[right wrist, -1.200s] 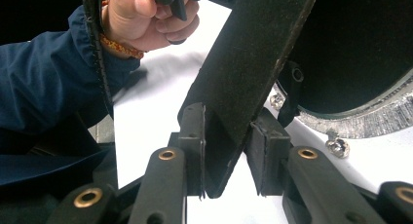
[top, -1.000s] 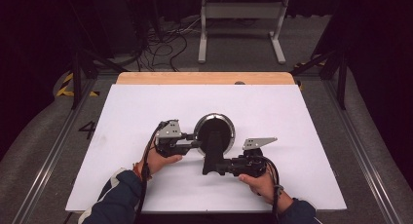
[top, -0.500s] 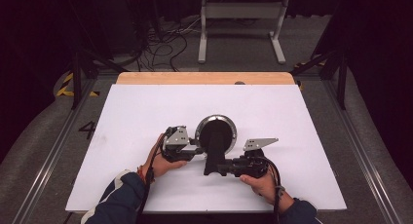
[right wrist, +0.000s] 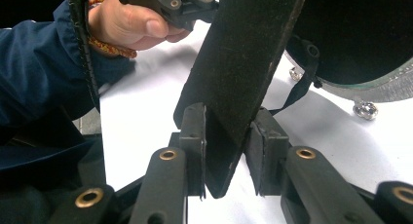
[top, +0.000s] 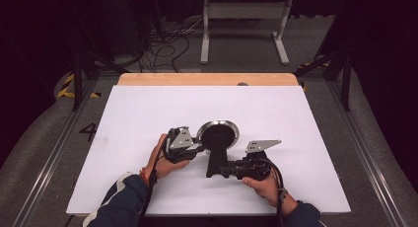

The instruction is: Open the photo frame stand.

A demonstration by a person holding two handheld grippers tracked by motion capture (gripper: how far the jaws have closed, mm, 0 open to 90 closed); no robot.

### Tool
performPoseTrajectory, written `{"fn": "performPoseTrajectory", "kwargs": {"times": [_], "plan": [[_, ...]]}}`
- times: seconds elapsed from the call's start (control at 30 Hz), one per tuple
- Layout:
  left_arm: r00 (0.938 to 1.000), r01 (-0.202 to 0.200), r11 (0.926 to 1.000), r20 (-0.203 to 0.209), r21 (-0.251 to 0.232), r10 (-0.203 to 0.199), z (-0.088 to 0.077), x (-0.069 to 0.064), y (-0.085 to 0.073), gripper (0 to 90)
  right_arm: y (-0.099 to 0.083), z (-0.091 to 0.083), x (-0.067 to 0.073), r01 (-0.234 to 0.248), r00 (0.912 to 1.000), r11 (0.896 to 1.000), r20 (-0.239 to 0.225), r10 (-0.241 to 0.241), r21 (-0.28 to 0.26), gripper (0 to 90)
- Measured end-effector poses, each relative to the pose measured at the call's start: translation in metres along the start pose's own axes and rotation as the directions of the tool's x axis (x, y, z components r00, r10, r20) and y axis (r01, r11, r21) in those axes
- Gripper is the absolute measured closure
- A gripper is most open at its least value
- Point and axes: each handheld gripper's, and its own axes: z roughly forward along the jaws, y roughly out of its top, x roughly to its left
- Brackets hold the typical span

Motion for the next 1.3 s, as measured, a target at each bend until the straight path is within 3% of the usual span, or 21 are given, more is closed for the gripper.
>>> {"fn": "performPoseTrajectory", "kwargs": {"times": [0.1, 0.2, 0.27, 0.4, 0.47, 0.8, 1.0, 1.17, 1.3], "plan": [[0.9998, 0.014, 0.9999, 0.013, -0.004, -0.014, 0.002, 0.001, -0.002, 69.6, 0.000, -0.001, -0.001, -0.006, 1.0000, 1.000, -0.003, 0.006, -0.001, 71.3], [0.9975, 0.017, 0.9994, 0.068, 0.032, -0.019, 0.008, 0.001, -0.003, 62.3, 0.000, -0.001, -0.001, -0.003, 1.0000, 1.000, 0.002, 0.003, 0.001, 71.5], [0.9986, -0.007, 0.9977, 0.053, 0.067, 0.004, 0.012, -0.002, -0.004, 63.0, -0.001, 0.000, -0.002, -0.001, 1.0000, 1.000, 0.006, 0.001, 0.004, 72.1], [0.9990, -0.003, 0.9973, 0.045, 0.073, 0.000, 0.015, -0.003, -0.004, 63.8, -0.001, 0.000, -0.002, 0.000, 0.9999, 1.000, 0.011, 0.000, 0.005, 72.1], [0.9998, -0.022, 0.9957, 0.002, 0.090, 0.022, 0.017, -0.005, -0.003, 67.2, -0.001, 0.000, -0.002, 0.004, 0.9999, 1.000, 0.013, -0.004, 0.006, 72.0], [0.9951, -0.046, 0.9945, -0.083, 0.094, 0.054, 0.024, -0.010, 0.000, 66.4, 0.000, -0.001, -0.003, 0.004, 0.9997, 1.000, 0.022, -0.004, 0.002, 71.5], [0.9858, -0.070, 0.9906, -0.143, 0.118, 0.087, 0.027, -0.010, 0.001, 67.0, 0.001, 0.001, -0.004, 0.007, 0.9989, 1.000, 0.045, -0.008, 0.015, 71.6], [0.9817, -0.049, 0.9915, -0.177, 0.120, 0.070, 0.031, -0.006, 0.002, 67.2, 0.003, 0.006, -0.010, -0.007, 0.9961, 1.000, 0.088, 0.005, 0.020, 71.9], [0.9784, -0.060, 0.9899, -0.189, 0.128, 0.084, 0.032, -0.005, 0.002, 68.1, 0.003, 0.008, -0.014, -0.003, 0.9955, 1.000, 0.094, 0.001, 0.022, 72.2]]}}
